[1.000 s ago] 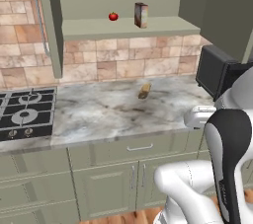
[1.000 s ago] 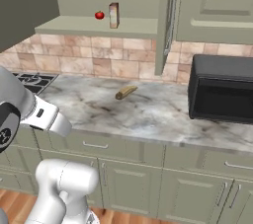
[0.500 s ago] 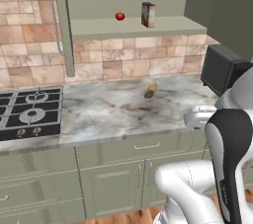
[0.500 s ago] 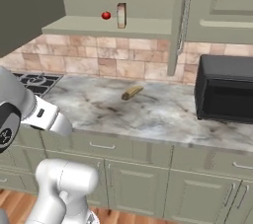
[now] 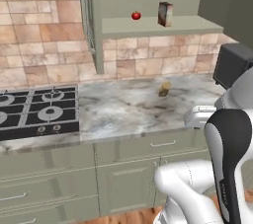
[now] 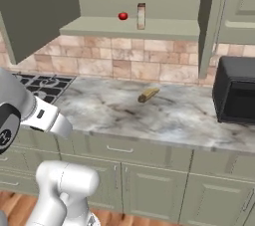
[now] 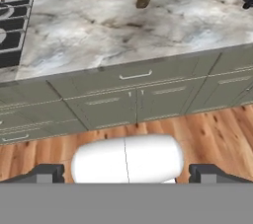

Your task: Pick the boxed food and cereal from the counter and place them in the cabinets closest to them.

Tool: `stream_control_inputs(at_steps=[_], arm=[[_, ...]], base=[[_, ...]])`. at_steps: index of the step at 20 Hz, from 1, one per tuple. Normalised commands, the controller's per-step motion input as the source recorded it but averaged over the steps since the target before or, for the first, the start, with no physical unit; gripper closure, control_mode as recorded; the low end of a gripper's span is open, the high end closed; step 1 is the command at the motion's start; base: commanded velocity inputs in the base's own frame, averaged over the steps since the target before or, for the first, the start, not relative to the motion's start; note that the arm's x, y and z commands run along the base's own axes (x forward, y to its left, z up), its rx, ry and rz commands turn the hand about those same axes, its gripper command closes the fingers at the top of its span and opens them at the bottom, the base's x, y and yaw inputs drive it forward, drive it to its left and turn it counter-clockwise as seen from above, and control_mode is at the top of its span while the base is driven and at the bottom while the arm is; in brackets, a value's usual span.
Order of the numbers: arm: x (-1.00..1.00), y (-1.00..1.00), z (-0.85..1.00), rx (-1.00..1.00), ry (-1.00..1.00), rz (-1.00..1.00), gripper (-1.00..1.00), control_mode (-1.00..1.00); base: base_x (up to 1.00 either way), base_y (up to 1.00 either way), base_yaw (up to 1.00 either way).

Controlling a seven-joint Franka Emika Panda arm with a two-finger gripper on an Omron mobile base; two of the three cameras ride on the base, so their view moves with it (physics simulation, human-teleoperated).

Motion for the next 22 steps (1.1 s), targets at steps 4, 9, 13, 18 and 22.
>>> stream_control_inputs(at_steps=[4,9,13,18,22], arm=[[0.0,0.0,0.0,0.0,0.0,0.0,-1.0,1.0],[0.0,0.0,0.0,0.0,0.0,0.0,-1.0,1.0],[0.0,0.0,0.0,0.0,0.0,0.0,-1.0,1.0],[0.0,0.0,0.0,0.0,0.0,0.0,-1.0,1.0],[0.0,0.0,0.0,0.0,0.0,0.0,-1.0,1.0]], base=[[-0.21,0.48,0.0],[-0.21,0.49,0.0],[-0.22,0.5,0.0],[-0.24,0.52,0.0],[-0.23,0.52,0.0]])
